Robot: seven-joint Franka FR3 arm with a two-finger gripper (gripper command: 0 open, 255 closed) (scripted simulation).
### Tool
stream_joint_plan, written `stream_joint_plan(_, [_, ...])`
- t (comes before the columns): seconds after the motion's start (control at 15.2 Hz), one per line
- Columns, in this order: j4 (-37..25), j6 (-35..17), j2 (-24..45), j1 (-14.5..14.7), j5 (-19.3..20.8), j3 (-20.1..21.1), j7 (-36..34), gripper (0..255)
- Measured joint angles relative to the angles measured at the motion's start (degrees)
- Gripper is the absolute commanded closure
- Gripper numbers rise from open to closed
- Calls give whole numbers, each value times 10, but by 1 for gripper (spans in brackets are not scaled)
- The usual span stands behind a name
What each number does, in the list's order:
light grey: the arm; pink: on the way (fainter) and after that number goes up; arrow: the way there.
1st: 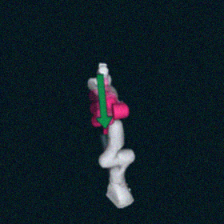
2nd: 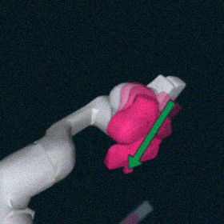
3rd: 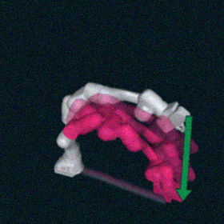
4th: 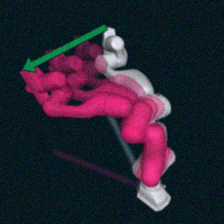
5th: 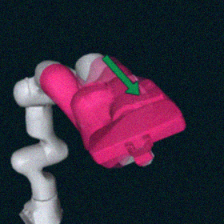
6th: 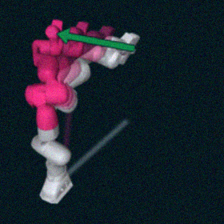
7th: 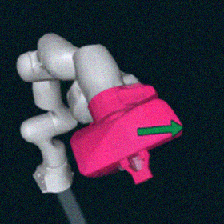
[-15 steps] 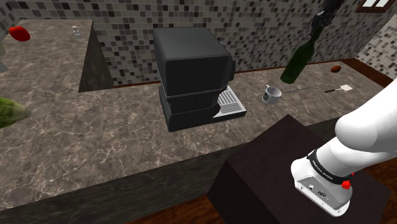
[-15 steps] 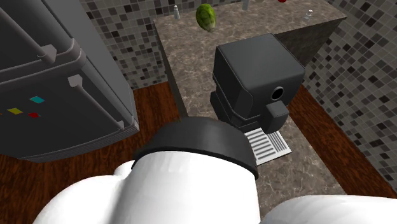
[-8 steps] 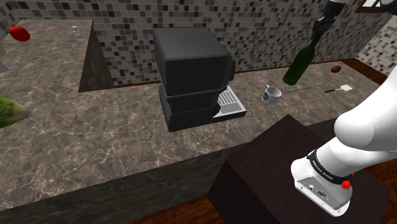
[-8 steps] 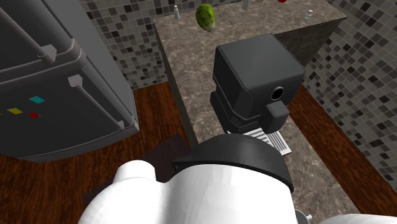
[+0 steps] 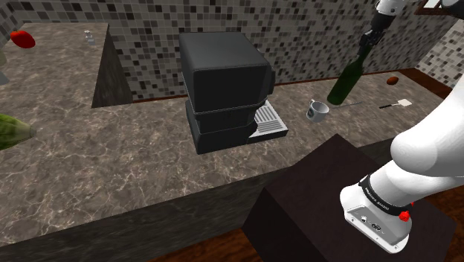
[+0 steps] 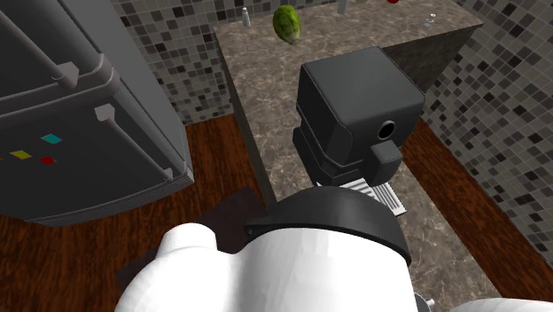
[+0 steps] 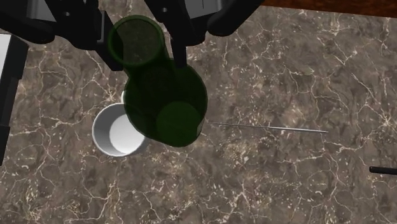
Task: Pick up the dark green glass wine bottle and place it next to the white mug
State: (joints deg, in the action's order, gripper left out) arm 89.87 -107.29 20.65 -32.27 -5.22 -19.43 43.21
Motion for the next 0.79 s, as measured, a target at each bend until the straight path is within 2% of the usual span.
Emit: stream_joint_plan(0.79, [57, -83, 28, -2, -11, 5, 6, 255])
